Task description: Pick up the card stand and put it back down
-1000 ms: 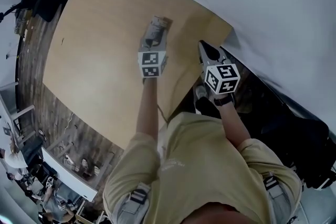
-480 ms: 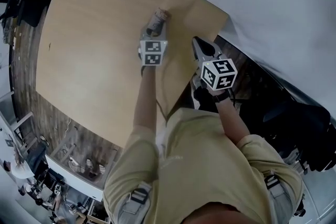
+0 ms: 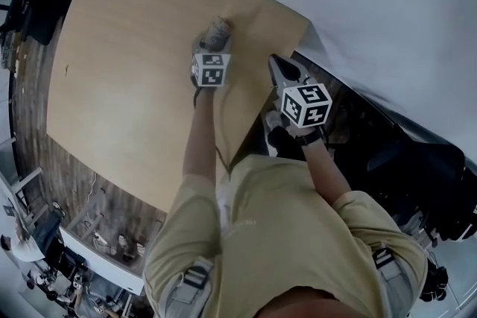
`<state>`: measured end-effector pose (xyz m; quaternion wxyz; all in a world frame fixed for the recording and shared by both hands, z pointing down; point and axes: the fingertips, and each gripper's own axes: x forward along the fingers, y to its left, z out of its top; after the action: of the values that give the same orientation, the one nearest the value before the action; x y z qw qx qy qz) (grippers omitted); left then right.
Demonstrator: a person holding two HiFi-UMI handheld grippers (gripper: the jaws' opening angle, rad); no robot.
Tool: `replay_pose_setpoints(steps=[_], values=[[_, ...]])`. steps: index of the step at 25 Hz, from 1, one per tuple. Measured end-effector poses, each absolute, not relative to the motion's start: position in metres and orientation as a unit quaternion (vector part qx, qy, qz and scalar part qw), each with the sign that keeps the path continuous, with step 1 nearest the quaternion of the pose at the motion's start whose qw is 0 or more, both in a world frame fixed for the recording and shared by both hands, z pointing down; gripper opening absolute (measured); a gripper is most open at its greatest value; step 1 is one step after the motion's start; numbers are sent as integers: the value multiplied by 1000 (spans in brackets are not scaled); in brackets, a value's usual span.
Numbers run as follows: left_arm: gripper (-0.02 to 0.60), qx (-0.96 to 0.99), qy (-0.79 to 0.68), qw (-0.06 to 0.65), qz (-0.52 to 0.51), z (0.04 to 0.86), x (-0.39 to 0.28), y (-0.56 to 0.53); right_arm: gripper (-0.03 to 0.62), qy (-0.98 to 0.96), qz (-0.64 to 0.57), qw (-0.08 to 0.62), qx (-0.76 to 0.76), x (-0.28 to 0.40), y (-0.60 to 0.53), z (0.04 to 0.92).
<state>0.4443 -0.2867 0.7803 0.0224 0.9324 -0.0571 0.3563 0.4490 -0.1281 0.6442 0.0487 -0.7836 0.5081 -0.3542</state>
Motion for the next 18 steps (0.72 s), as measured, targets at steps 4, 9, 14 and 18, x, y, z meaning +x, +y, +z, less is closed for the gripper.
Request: replay_pose_setpoints(steps=[4,9,14,18], values=[[347,929,-81,45,357,760,427,-279,5,518,-350,48,-779,441,-111,632],[351,936,-116,56,327,718,399,-268,5,540,-322,51,-776,432,-101,604],[323,948,-157,66,270,656,358,-234,5,571,-289,51,-767,407,-78,567],[265,950,-204,56,230,596,316,-196,5,604,-256,44,-754,377,-58,533]])
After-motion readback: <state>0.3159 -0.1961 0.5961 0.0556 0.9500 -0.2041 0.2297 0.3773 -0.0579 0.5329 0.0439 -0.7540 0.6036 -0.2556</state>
